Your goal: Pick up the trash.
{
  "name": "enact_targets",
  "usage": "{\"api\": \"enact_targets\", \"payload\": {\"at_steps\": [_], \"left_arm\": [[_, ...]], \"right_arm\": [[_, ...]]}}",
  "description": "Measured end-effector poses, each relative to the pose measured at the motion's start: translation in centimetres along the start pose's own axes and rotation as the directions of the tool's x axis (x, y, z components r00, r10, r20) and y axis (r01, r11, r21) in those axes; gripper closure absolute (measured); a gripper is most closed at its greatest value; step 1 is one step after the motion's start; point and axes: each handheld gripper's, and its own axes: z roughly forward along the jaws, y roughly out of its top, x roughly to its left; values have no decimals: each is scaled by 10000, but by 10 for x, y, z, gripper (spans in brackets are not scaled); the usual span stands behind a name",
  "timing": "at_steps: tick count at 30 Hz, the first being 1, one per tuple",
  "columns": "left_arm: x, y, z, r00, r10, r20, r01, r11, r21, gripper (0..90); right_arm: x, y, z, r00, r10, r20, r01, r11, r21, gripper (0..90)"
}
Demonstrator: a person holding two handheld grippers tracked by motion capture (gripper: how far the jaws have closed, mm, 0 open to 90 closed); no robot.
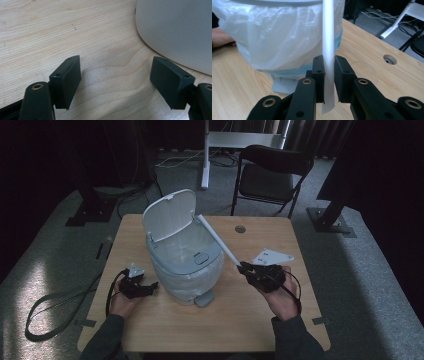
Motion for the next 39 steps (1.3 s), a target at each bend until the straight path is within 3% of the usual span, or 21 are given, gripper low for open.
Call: {"api": "enact_targets", "payload": {"at_steps": [4, 23, 39], "left_arm": [[0, 0, 0, 10000, -4, 1, 4, 10000, -1, 252], [0, 0, 0, 10000, -7, 2, 7, 10000, 4, 252], [0, 0, 0, 10000, -4, -1, 4, 10000, 2, 252]], "right_arm": [[1, 2, 4, 9996, -110, -275, 112, 9999, 72, 790], [-3, 8, 32, 9972, -492, -572, 528, 9965, 643, 788], [-5, 18, 23, 9977, -612, -295, 608, 9980, -169, 789]]}}
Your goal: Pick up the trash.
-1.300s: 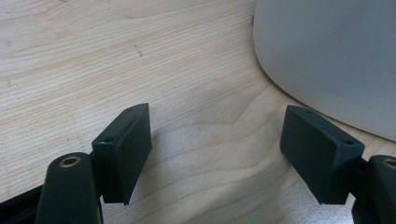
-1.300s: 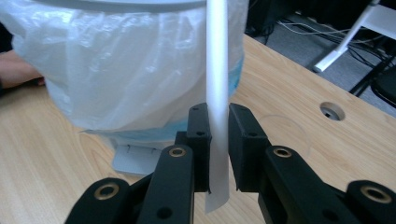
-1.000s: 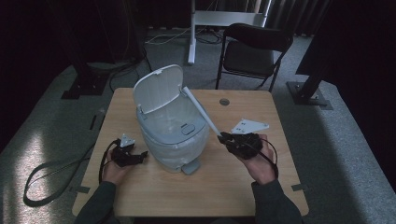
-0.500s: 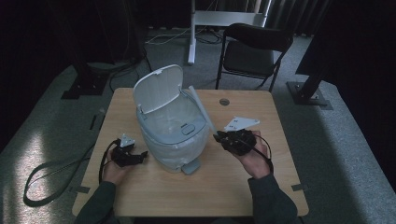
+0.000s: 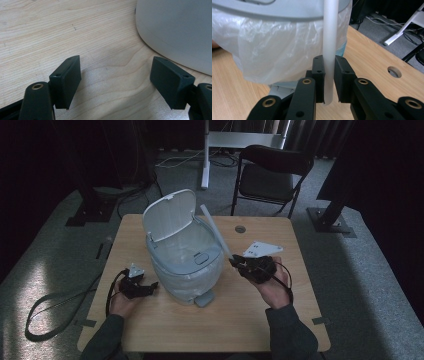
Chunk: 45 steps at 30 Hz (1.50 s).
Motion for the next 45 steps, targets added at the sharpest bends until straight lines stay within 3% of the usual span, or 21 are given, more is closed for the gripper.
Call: {"api": "enact_targets", "payload": {"at_steps": [45], "left_arm": [[0, 0, 0, 10000, 7, 8, -7, 10000, -10, 252]], "right_arm": [[-8, 54, -1, 9975, -507, 491, 547, 9950, -838, 789]]}}
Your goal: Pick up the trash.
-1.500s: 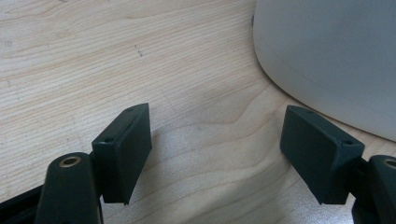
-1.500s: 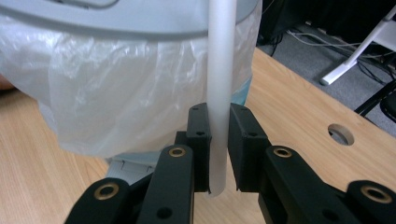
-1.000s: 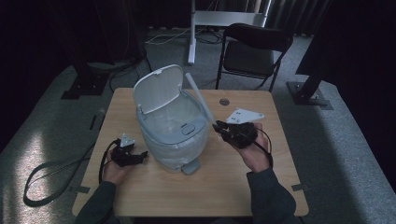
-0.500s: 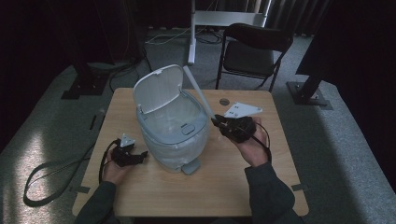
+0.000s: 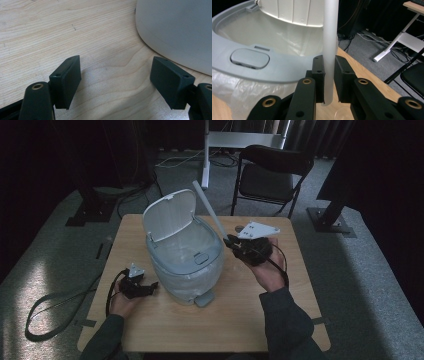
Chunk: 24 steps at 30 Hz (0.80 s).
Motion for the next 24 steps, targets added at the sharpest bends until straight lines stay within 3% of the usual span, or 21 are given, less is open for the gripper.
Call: {"api": "enact_targets", "payload": {"at_steps": [14, 24], "left_arm": [[0, 0, 0, 10000, 0, 1, 0, 10000, 1, 252], [0, 0, 0, 10000, -2, 3, 2, 10000, -1, 252]], "right_arm": [[3, 21, 9, 9989, -460, -103, 458, 9988, -197, 789], [0, 30, 14, 9989, -401, -243, 389, 9981, -474, 789]]}}
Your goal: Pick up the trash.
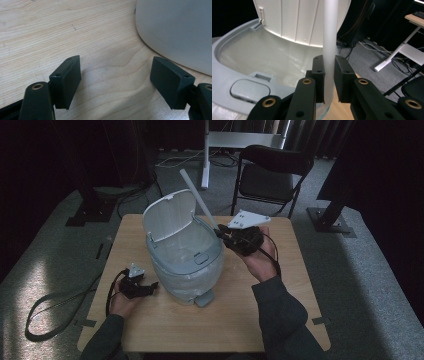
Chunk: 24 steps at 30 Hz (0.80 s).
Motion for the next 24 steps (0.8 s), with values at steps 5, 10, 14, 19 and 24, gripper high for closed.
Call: {"api": "enact_targets", "payload": {"at_steps": [5, 10, 14, 19, 24], "left_arm": [[0, 0, 0, 10000, 9, 2, -9, 10000, 1, 252], [0, 0, 0, 10000, 8, 1, -8, 10000, 0, 252], [0, 0, 0, 10000, 6, 2, -6, 10000, 1, 252], [0, 0, 0, 10000, 9, 2, -9, 10000, 1, 252], [0, 0, 0, 10000, 4, 7, -4, 10000, 4, 252]], "right_arm": [[1, 4, 7, 10000, 3, -89, -4, 10000, -75, 789], [4, 10, 13, 9998, -80, -178, 78, 9999, -95, 789], [6, 12, 19, 9996, -103, -274, 100, 9999, -90, 788], [7, 13, 31, 9990, -213, -386, 217, 9997, 104, 786], [9, 12, 39, 9976, -281, -626, 294, 9994, 199, 784]]}}
